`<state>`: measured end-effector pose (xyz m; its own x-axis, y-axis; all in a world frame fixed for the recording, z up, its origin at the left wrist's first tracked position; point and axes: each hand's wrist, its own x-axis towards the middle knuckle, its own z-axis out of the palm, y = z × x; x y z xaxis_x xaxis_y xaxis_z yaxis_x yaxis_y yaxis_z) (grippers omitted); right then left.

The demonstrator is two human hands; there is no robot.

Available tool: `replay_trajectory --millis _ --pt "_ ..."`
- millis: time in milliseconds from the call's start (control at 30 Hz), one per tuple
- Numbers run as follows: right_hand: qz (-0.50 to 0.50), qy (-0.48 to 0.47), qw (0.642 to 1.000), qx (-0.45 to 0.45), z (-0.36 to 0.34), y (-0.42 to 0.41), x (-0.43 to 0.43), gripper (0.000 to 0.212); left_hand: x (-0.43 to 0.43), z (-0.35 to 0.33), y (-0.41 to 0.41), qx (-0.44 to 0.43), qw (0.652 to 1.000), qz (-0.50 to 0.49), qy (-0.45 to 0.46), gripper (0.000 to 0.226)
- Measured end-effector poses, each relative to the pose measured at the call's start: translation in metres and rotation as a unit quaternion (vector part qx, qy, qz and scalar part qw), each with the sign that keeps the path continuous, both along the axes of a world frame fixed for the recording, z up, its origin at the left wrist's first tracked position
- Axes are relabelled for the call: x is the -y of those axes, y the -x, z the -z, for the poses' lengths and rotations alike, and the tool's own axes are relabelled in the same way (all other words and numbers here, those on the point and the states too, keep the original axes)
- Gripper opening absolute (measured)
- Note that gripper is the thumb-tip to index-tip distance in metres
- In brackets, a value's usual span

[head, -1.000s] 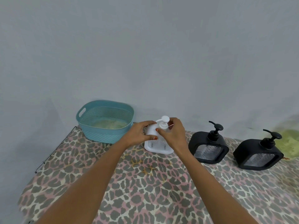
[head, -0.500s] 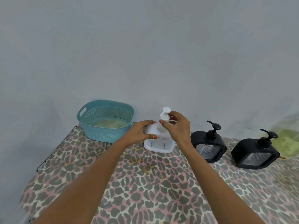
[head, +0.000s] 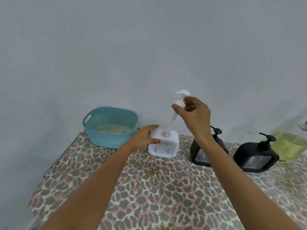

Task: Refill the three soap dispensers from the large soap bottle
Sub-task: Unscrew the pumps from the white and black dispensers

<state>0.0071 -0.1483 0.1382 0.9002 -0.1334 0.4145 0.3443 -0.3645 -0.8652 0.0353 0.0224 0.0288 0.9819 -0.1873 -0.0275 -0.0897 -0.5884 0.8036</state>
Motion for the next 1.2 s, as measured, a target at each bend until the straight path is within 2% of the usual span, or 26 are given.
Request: replay_trajectory --millis 333,567,900,1067,1200 --pt "-0.028 0.099 0.972 -0.211 0.107 0.057 -0.014 0.026 0.0 0.005 0.011 0.011 0.999 -0.024 0.031 0.06" --pt "-0.025 0.091 0.949 -0.301 0.16 0.051 -0.027 0.03 0.002 0.01 0.018 0.031 0.997 -0.041 0.049 0.06" --pt "-0.04 0.112 0.944 -0.309 0.169 0.049 -0.029 0.024 -0.002 0.007 0.029 0.062 0.995 -0.075 0.036 0.059" --pt "-0.042 0.104 0.941 -0.32 0.163 0.055 -0.022 0.036 0.003 -0.002 0.033 0.137 0.984 -0.108 0.042 0.048" --pt "-0.018 0.131 0.945 -0.299 0.141 0.059 -0.001 0.038 0.018 -0.017 0.033 0.194 0.973 -0.122 0.042 0.037"
